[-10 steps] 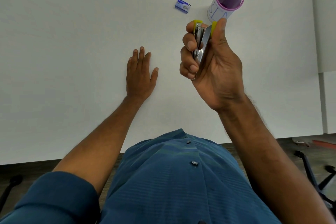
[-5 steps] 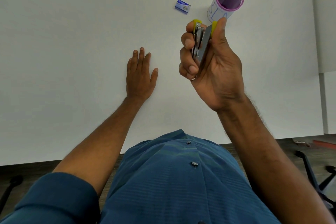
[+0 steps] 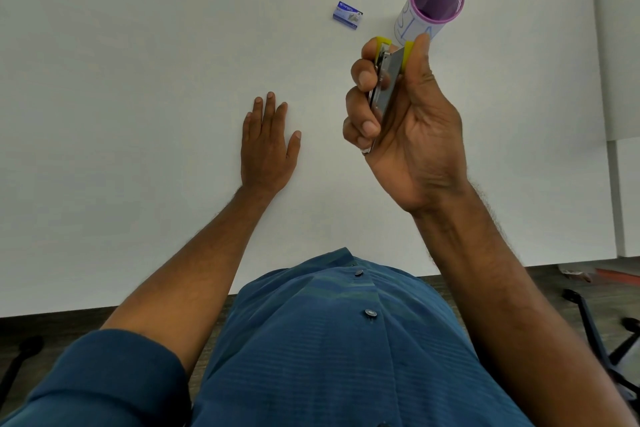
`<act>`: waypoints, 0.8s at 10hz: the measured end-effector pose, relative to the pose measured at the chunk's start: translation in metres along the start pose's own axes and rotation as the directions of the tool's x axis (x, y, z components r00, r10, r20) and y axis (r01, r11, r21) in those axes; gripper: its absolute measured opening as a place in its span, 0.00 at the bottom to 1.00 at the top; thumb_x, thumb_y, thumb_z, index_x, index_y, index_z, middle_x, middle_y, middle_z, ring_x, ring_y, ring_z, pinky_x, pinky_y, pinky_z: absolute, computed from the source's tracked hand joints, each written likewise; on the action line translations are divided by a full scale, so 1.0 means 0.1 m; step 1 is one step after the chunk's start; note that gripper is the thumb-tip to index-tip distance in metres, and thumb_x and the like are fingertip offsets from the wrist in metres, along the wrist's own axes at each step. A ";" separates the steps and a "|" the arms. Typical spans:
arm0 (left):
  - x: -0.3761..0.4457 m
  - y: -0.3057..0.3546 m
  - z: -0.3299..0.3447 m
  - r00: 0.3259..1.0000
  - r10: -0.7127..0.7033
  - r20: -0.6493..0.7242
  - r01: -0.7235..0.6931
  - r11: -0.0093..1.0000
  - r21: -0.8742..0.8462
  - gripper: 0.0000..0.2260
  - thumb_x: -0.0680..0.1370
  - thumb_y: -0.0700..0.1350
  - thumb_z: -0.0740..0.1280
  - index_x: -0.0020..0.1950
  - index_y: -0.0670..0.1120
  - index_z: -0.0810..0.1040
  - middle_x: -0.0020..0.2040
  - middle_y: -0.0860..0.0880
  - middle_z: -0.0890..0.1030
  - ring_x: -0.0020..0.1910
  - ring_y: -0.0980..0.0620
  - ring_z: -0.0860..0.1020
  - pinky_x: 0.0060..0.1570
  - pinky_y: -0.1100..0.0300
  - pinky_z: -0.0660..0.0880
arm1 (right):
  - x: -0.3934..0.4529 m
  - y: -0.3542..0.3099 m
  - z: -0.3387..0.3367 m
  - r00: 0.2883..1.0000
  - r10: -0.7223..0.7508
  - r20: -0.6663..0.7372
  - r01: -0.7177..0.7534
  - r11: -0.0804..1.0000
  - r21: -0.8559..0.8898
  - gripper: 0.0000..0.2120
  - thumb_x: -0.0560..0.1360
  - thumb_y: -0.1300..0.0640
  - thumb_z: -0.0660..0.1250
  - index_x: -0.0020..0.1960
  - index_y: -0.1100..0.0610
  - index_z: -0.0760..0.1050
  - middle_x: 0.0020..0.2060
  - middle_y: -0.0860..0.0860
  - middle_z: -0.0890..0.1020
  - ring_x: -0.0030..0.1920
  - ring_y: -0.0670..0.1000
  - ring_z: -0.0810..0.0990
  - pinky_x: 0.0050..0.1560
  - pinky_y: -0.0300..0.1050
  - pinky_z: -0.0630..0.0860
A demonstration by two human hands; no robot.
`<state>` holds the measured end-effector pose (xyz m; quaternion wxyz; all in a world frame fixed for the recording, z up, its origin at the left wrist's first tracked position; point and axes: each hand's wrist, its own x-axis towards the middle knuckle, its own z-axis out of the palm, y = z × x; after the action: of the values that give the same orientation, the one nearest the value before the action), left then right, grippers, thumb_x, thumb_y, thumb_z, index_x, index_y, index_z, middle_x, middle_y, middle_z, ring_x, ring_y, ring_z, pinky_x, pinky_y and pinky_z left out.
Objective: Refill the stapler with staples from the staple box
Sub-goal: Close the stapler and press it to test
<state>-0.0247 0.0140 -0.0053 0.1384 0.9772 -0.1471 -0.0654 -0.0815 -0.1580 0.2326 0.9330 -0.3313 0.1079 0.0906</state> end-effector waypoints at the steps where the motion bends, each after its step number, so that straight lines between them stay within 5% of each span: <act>1: 0.00 0.00 0.00 1.000 0.002 -0.001 -0.002 1.000 -0.004 0.28 0.84 0.58 0.51 0.81 0.46 0.58 0.83 0.45 0.55 0.82 0.44 0.52 0.80 0.48 0.51 | 0.00 0.00 0.00 1.000 -0.003 -0.001 0.003 1.000 0.001 0.25 0.86 0.45 0.42 0.55 0.58 0.73 0.40 0.50 0.75 0.28 0.45 0.70 0.30 0.42 0.59; 5: 0.01 0.00 0.01 1.000 -0.002 -0.004 0.002 1.000 0.022 0.28 0.84 0.58 0.52 0.81 0.47 0.58 0.83 0.45 0.55 0.82 0.44 0.52 0.80 0.49 0.50 | 0.05 0.03 -0.07 0.998 -0.006 0.056 0.004 0.999 0.042 0.32 0.84 0.40 0.38 0.67 0.60 0.69 0.43 0.51 0.77 0.31 0.46 0.74 0.29 0.40 0.65; 6: 0.00 -0.01 0.00 1.000 0.007 -0.010 -0.007 1.000 0.003 0.27 0.84 0.58 0.52 0.81 0.46 0.58 0.83 0.45 0.55 0.82 0.44 0.52 0.80 0.48 0.50 | 0.09 0.08 -0.16 1.000 -0.008 0.010 0.008 0.998 -0.067 0.31 0.85 0.40 0.39 0.69 0.60 0.70 0.42 0.51 0.75 0.31 0.46 0.71 0.30 0.41 0.65; 7: -0.02 -0.01 -0.01 1.000 0.016 -0.016 -0.016 1.000 -0.025 0.27 0.84 0.57 0.52 0.81 0.46 0.58 0.83 0.44 0.55 0.82 0.44 0.51 0.80 0.48 0.50 | 0.14 0.19 -0.31 0.991 -0.058 -0.117 0.011 0.930 -0.366 0.26 0.85 0.42 0.45 0.68 0.57 0.72 0.43 0.50 0.73 0.33 0.47 0.69 0.32 0.41 0.67; 8: -0.02 0.01 -0.04 1.000 0.016 -0.015 -0.016 0.999 -0.045 0.27 0.84 0.56 0.52 0.81 0.46 0.58 0.83 0.44 0.54 0.82 0.44 0.51 0.80 0.48 0.50 | 0.20 0.46 -0.64 0.964 -0.231 -0.131 0.002 0.499 -0.867 0.19 0.84 0.46 0.57 0.70 0.54 0.71 0.51 0.45 0.74 0.45 0.43 0.74 0.48 0.39 0.73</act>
<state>-0.0268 0.0147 -0.0014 0.1622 0.9730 -0.1523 -0.0605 -0.0821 -0.1615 0.1515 0.6299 -0.7646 0.1332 0.0295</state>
